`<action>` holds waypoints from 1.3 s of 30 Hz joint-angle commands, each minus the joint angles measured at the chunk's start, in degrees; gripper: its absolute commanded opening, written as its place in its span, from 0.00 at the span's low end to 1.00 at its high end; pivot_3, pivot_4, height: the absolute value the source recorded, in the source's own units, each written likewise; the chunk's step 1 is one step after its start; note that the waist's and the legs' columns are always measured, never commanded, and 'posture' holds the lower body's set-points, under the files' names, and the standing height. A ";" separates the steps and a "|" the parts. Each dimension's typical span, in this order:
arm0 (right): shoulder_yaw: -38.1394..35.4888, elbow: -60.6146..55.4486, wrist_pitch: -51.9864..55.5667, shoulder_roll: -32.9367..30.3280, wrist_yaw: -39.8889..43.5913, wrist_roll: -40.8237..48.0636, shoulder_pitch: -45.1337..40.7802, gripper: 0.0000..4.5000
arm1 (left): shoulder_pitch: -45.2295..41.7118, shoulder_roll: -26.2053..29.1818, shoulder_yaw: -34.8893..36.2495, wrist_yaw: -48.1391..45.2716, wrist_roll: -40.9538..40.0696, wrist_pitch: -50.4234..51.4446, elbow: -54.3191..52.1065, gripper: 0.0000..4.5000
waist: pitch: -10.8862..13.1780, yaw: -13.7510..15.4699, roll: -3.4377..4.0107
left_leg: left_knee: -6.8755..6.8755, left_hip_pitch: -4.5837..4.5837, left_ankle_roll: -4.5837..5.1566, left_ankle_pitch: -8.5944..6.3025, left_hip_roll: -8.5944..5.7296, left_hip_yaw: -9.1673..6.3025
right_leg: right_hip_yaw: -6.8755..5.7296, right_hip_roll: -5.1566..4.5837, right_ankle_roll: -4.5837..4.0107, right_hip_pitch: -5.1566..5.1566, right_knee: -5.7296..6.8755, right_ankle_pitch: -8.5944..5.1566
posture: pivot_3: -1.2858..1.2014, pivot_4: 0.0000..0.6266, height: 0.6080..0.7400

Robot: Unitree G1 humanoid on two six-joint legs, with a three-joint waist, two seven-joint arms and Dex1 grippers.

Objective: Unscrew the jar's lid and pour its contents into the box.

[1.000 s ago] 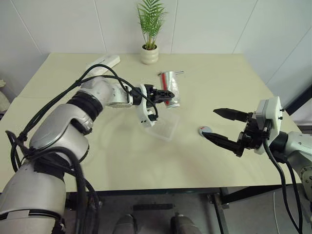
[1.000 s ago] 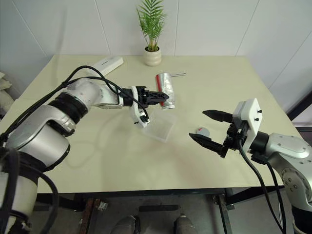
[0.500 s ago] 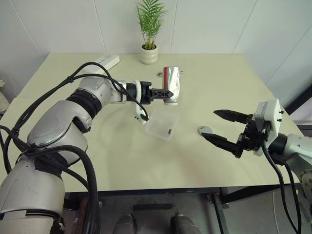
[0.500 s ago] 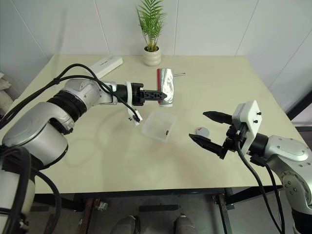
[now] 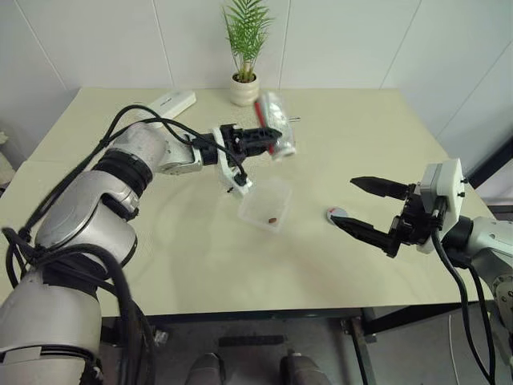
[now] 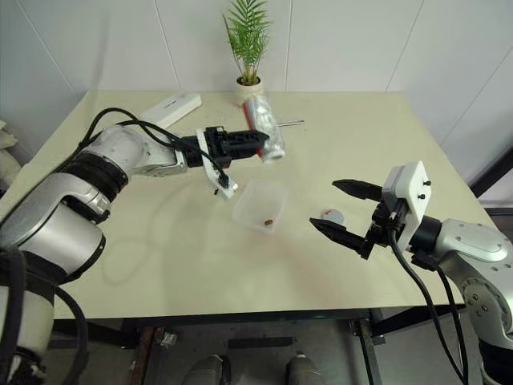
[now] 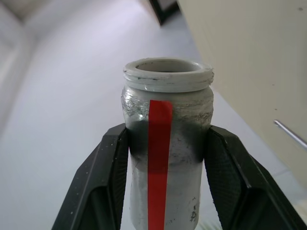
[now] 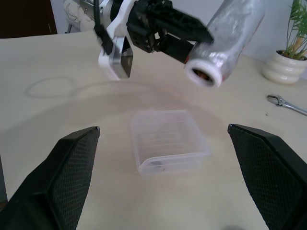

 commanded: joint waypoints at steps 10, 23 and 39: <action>-0.63 1.20 -0.35 -3.25 3.16 0.29 -3.33 1.00 | 19.24 -9.66 42.01 -57.39 -62.70 15.38 -1.63 0.44 | -0.01 0.05 0.02 | 0.16 0.01 0.04 0.03 0.02 0.01 | -0.03 0.00 -0.01 0.03 0.16 0.01 | 0.52 0.24 1.00; -0.37 3.25 0.05 -4.92 7.10 0.66 -3.46 1.00 | 32.98 -12.71 55.45 -76.56 -82.56 45.02 -20.06 0.44 | -0.02 -0.17 0.04 | 0.22 0.07 0.05 0.05 0.03 -0.04 | -0.01 0.01 0.01 0.09 0.21 0.04 | 0.52 0.24 1.00; 0.59 5.84 -1.20 -4.85 9.04 -1.31 -4.67 1.00 | 37.70 -10.26 55.05 -83.33 -79.82 44.83 -21.02 0.44 | -0.02 -0.58 0.04 | 0.17 0.07 0.08 0.06 0.04 -0.06 | -0.02 0.00 -0.01 0.12 0.09 0.11 | 0.52 0.24 1.00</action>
